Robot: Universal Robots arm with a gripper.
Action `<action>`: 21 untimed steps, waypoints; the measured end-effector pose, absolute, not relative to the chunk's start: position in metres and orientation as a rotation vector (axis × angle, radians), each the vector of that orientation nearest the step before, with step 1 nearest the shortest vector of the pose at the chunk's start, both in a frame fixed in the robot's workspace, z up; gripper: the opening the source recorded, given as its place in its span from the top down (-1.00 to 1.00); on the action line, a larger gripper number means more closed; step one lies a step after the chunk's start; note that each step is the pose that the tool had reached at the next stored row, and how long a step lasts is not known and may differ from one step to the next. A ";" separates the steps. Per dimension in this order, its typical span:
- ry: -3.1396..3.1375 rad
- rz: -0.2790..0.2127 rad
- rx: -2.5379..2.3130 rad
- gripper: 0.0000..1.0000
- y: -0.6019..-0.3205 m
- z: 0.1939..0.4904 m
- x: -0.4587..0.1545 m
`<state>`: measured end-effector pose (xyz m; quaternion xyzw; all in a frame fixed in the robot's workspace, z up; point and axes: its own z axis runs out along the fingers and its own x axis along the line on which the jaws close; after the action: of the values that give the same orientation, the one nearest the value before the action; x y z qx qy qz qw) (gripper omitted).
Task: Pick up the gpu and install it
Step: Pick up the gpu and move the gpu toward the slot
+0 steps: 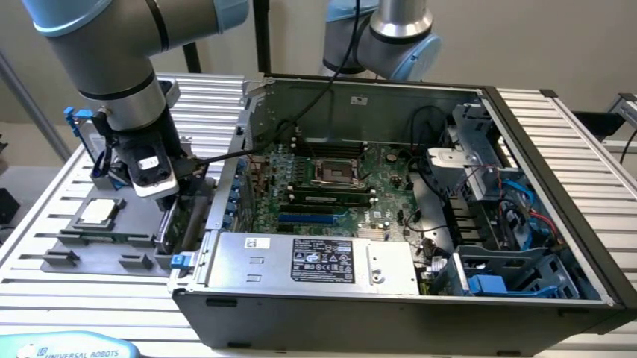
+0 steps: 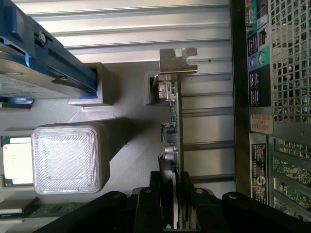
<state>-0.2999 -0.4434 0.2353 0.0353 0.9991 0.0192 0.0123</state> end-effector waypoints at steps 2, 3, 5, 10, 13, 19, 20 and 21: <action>3.114 0.060 0.110 0.46 -0.443 0.235 -0.300; 3.114 0.060 0.110 0.47 -0.443 0.235 -0.300; 3.114 0.060 0.110 0.47 -0.443 0.235 -0.300; 3.118 0.060 0.101 0.47 -0.443 0.235 -0.300; 3.131 0.060 0.083 0.47 -0.443 0.235 -0.300; 3.144 0.059 0.073 0.47 -0.443 0.235 -0.300; 3.144 0.059 0.073 0.47 -0.443 0.235 -0.300; 3.144 0.059 0.072 0.47 -0.443 0.235 -0.300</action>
<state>-0.2999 -0.4434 0.2353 0.0230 0.9996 0.0189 -0.0017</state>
